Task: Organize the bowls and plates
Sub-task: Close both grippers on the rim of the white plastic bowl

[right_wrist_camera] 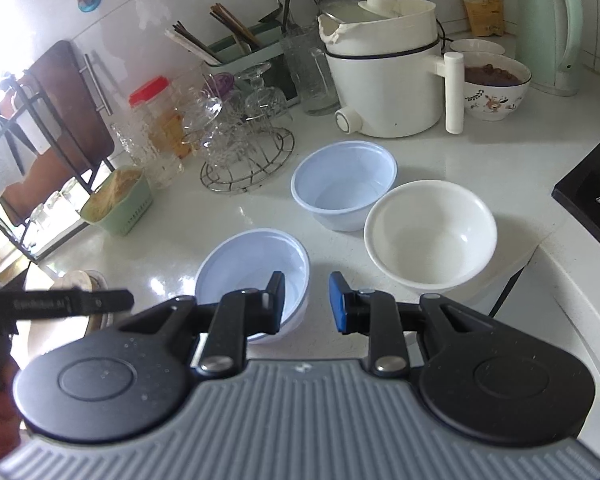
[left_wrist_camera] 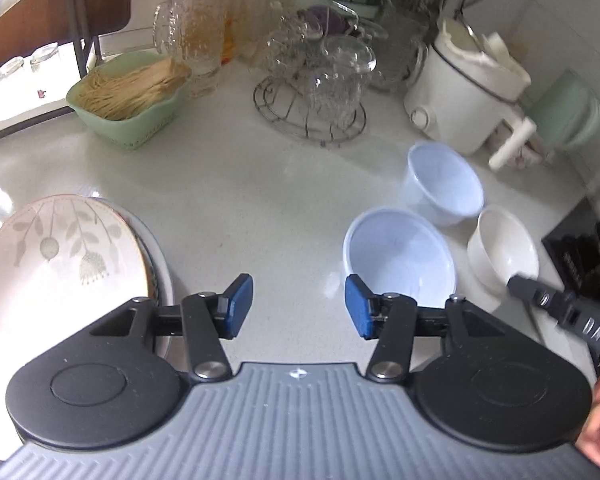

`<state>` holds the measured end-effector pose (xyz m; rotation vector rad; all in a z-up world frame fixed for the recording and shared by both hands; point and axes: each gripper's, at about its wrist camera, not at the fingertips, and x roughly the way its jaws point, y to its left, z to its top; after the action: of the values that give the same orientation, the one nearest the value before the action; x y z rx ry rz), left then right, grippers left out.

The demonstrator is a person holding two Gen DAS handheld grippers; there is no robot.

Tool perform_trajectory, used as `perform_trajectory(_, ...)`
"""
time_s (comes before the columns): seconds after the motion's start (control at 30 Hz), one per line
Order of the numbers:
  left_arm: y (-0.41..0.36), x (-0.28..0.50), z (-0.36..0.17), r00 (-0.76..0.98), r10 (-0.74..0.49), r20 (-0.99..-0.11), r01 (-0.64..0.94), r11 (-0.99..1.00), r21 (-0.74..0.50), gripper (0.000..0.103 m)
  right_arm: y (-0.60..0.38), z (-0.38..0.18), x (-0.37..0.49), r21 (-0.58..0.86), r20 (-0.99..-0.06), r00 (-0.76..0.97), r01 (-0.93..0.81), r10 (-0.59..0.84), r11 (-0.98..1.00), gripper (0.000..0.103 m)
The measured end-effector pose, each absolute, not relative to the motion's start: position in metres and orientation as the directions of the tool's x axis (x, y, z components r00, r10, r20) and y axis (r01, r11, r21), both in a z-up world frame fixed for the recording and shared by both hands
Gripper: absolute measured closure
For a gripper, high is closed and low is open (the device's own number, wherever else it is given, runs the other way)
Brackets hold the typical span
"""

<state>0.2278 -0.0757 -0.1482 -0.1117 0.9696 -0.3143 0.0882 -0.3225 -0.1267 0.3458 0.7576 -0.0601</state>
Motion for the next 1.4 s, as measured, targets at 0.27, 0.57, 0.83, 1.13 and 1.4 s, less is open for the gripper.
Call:
perform_trajectory(0.27,-0.080,0.254,-0.156,0.520,-0.372,-0.769,0.251,0.927,-0.279,0.046,-0.323,-0.140,0.097,0.317,-0.695,0.709,0.151,0.121,0.937,0.075)
perform_trajectory(0.57,-0.110,0.275,-0.173,0.507,-0.388,-0.770,0.256,0.920,-0.295,0.047,-0.318,-0.146,0.117,0.315,-0.703,0.693,0.098,0.162,0.944,0.069)
perform_trajectory(0.83,-0.127,0.309,-0.189,0.469,-0.436,-0.768,0.277,0.898,-0.341,0.048,-0.322,-0.154,0.134,0.306,-0.737,0.654,0.100,0.170,0.947,0.069)
perform_trajectory(1.13,-0.145,0.331,-0.200,0.401,-0.446,-0.800,0.301,0.889,-0.345,0.056,-0.320,-0.161,0.150,0.276,-0.776,0.607,0.081,0.172,0.958,0.069)
perform_trajectory(1.4,-0.144,0.327,-0.211,0.363,-0.449,-0.817,0.281,0.888,-0.363,0.071,-0.321,-0.168,0.153,0.294,-0.782,0.596,0.094,0.183,0.951,0.076)
